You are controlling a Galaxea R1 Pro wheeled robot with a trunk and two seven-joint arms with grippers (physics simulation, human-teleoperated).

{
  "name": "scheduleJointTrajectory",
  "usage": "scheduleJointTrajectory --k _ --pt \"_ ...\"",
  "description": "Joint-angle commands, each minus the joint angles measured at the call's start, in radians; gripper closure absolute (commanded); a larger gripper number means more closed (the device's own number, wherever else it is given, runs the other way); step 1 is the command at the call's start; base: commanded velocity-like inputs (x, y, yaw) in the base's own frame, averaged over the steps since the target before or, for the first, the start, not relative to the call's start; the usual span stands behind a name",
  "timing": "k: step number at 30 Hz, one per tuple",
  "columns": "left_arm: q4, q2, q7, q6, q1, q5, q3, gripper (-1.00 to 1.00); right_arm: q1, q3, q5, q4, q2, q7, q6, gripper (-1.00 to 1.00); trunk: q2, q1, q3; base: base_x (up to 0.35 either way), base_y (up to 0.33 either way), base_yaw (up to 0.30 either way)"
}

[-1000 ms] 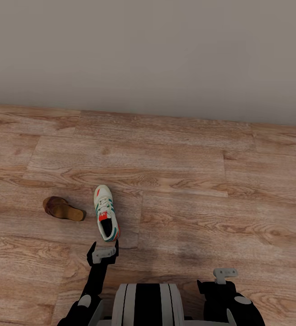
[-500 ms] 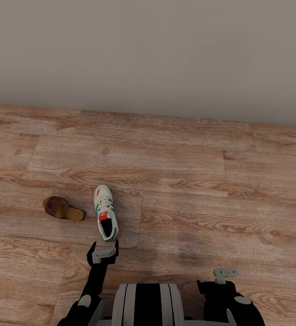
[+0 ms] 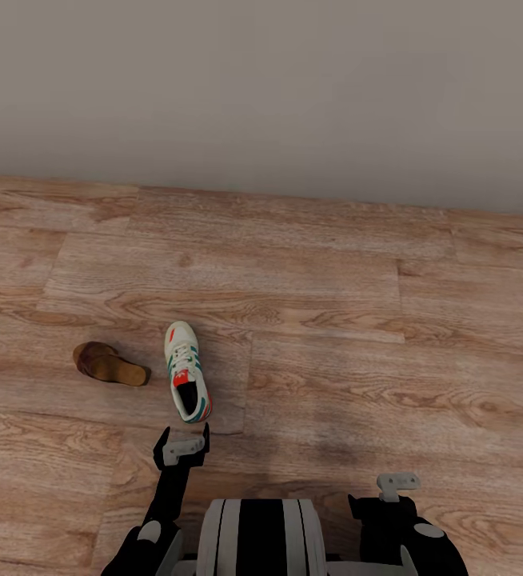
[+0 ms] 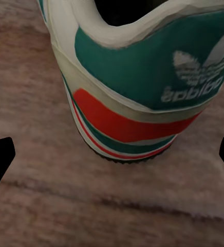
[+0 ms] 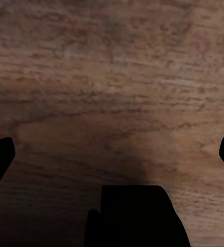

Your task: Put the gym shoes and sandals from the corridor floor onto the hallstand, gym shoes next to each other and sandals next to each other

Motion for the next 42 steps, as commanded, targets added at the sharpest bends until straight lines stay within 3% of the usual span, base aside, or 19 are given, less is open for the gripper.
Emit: scheduleJointTrajectory --k 1,32,42 --pt "0.001 0.0 0.004 -0.003 0.0 0.0 -0.001 -1.0 0.0 0.0 0.002 -0.001 0.0 0.001 0.005 -1.0 0.0 0.0 0.0 0.0 0.0 0.0" --pt "0.001 0.0 0.004 -0.003 0.0 0.0 0.0 -1.0 0.0 0.0 0.002 -0.001 0.0 0.001 0.005 -1.0 0.0 0.0 0.0 0.008 -0.006 0.0" --pt "0.001 0.0 0.004 -0.003 0.0 0.0 0.0 -1.0 0.0 0.0 0.002 -0.001 0.0 0.001 0.005 -1.0 0.0 0.0 0.0 0.167 -0.036 0.0"
